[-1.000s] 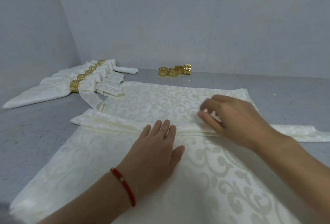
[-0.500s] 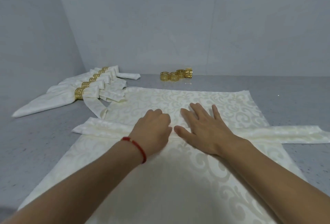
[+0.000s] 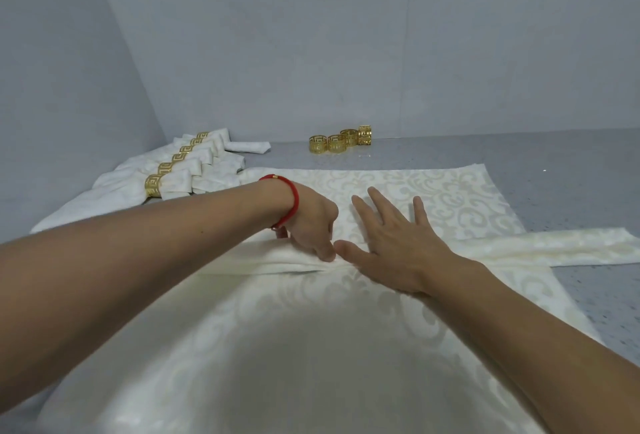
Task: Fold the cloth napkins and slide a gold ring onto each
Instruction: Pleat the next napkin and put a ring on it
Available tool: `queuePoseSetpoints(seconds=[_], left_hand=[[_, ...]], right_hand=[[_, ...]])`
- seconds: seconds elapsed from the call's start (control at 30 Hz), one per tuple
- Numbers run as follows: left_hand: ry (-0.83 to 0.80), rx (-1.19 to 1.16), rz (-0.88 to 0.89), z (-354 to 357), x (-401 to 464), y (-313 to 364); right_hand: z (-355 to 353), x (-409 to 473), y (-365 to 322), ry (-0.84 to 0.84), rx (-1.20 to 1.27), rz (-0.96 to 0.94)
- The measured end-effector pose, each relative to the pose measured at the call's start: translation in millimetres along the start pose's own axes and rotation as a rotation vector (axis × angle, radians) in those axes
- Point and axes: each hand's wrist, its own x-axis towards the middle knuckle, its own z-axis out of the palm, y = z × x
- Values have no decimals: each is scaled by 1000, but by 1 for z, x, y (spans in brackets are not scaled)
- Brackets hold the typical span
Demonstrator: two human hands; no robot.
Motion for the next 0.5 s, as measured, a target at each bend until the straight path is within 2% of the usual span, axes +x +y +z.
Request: queuePoseSetpoints(seconds=[0.23, 0.37, 0.5], left_hand=[[-44, -109, 3, -5, -2, 7], [-184, -530, 141, -16, -6, -6], [-233, -735, 312, -8, -7, -24]], right_hand=[[-1, 5, 5, -84, 63, -30], [-1, 4, 5, -101, 76, -25], [-3, 3, 6, -100, 130, -27]])
